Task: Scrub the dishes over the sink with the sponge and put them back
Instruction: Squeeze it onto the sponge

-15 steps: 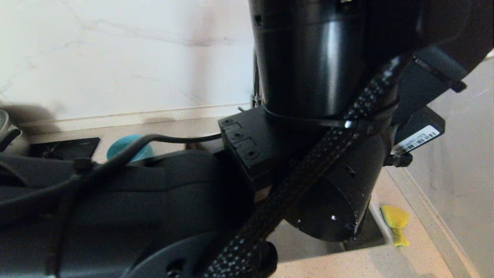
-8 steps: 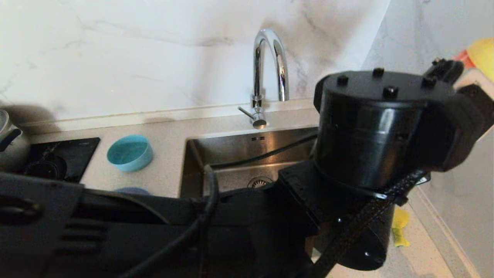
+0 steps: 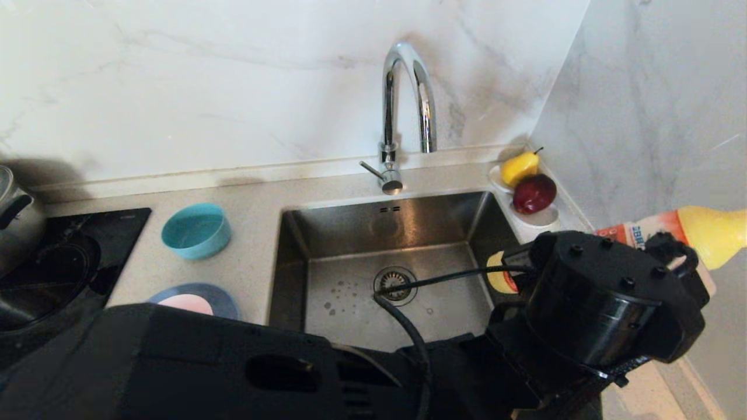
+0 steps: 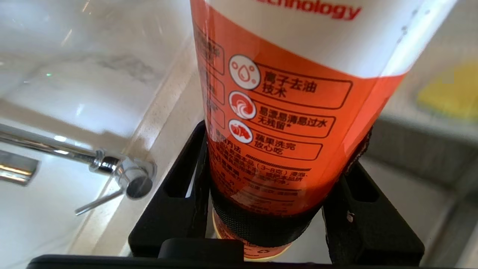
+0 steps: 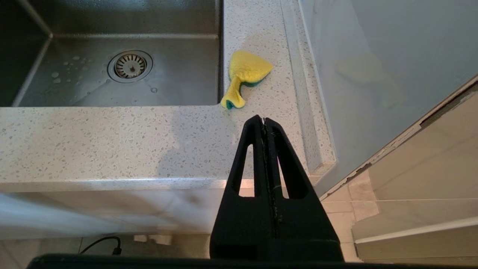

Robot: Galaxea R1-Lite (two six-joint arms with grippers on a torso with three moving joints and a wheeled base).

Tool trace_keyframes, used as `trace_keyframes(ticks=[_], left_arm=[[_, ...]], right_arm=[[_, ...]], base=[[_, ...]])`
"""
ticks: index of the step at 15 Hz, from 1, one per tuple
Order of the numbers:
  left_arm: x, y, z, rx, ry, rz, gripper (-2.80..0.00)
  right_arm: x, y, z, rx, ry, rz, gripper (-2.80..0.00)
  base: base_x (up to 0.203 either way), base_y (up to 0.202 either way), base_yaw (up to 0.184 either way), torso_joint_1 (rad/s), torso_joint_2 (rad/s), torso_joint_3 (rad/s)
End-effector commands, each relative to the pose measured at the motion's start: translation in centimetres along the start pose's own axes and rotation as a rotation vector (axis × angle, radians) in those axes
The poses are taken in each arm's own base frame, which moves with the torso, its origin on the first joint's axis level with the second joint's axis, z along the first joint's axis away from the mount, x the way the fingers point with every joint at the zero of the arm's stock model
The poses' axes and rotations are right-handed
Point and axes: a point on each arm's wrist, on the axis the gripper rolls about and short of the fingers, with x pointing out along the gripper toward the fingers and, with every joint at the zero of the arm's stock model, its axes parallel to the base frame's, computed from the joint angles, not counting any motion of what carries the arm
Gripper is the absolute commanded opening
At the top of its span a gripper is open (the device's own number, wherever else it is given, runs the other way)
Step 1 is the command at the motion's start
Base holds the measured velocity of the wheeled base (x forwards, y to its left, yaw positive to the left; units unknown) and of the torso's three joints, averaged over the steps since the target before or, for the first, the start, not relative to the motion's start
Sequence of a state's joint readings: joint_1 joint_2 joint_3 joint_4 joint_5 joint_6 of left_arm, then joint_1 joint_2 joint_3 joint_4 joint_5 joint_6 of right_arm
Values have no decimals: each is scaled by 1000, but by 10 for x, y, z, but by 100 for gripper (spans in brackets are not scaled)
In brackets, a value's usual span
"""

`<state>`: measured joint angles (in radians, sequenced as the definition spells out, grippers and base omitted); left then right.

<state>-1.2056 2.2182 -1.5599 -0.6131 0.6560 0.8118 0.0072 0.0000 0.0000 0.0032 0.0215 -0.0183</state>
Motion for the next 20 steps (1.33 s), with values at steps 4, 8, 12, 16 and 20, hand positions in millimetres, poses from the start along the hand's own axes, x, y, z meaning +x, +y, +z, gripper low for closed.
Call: trace_keyframes(ticks=[4,8,12,16,20], left_arm=[[11,-36,-26,153,137,14,-280],[18,-54,-38,268,208,24,-280],[26,-71,-48,308,270,38,-280],[30,-82,-55,428,336,50,-280],[32,-97,-63,478,359,36,-280]], right_arm=[[0,0,0,0,-2,0,-280],[0,0,0,-2,-1,2,-280],[0,0,0,-1,-2,0,-280],[0,0,0,-2,-2,0,-280],[0,0,0,-2,-1,0,-280]], base=[[0,0,0,0,0,0],[0,0,0,0,0,0],[0,0,0,0,0,0],[0,0,0,0,0,0],[0,0,0,0,0,0]])
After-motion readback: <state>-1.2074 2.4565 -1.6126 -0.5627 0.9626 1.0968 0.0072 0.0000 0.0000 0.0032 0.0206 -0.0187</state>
